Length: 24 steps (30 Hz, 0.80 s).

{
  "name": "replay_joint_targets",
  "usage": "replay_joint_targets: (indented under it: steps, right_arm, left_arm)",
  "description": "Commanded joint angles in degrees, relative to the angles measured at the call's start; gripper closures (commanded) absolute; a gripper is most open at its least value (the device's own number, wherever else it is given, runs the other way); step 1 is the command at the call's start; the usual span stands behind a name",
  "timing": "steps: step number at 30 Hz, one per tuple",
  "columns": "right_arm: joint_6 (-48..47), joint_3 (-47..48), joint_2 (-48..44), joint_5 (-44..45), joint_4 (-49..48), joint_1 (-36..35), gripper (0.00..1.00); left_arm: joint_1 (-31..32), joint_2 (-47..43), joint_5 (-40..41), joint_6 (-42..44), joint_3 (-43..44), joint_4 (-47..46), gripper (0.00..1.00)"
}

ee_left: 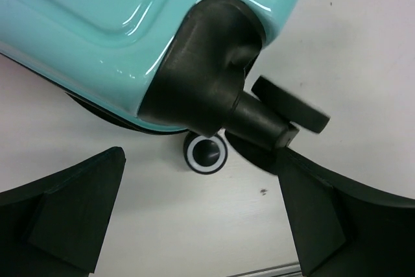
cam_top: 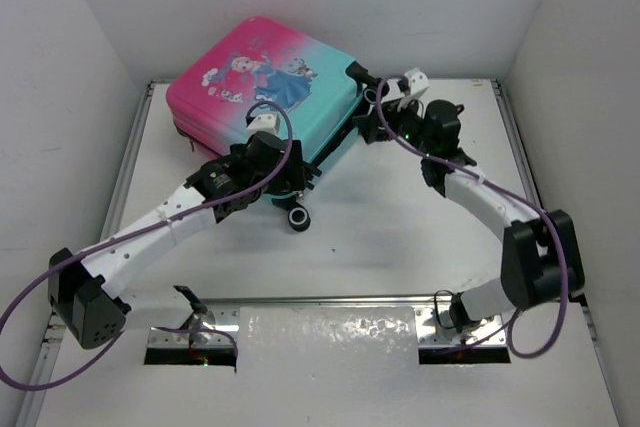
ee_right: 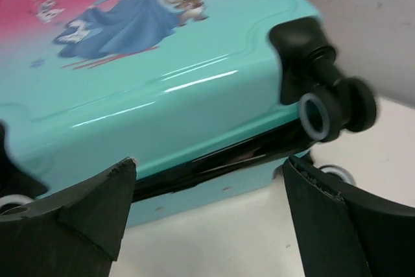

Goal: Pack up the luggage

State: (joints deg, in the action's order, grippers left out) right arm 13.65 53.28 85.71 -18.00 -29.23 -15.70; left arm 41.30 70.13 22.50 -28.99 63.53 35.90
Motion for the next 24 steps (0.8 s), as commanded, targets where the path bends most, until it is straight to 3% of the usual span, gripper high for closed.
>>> replay_joint_targets:
  steps: [1, 3, 7, 10, 14, 17, 20, 24]
  right_arm:
    - [-0.03, -8.15, -2.21, 5.70, 3.83, -5.89, 0.11]
    - [-0.20, -11.07, -0.73, 4.64, 1.30, -9.33, 0.12]
    - [4.09, -16.27, 6.65, 1.75, -16.94, -18.02, 0.23]
    - [3.32, -15.58, 10.70, 4.89, -20.50, -23.12, 0.32]
    - [7.96, -18.20, 13.86, 8.59, -29.81, -24.02, 0.38]
    - [11.65, -19.61, 16.32, 5.53, -39.38, -24.11, 0.38]
    - [15.17, -18.74, 20.98, 3.15, -47.48, -24.37, 0.40]
    - [15.01, -17.51, 23.44, 4.28, -48.64, -25.34, 0.42]
  left_arm:
    - [0.45, 1.14, 3.24, -10.02, 4.14, -0.31, 0.00]
    - [0.71, 1.59, 3.60, -13.09, 4.32, -0.30, 0.00]
    - [0.71, 2.82, 3.34, -17.05, 4.33, -2.58, 0.00]
    - [0.63, 3.87, 1.33, -18.90, 4.15, -6.09, 0.00]
    - [0.63, 7.03, 1.23, -22.41, 5.64, -5.32, 0.00]
    - [0.71, 9.15, 0.61, -23.73, 7.40, -3.57, 0.00]
    - [0.71, 7.31, 4.03, -26.45, 6.88, -1.10, 0.00]
    - [0.63, -0.33, 10.09, -29.36, 2.75, -1.00, 0.00]
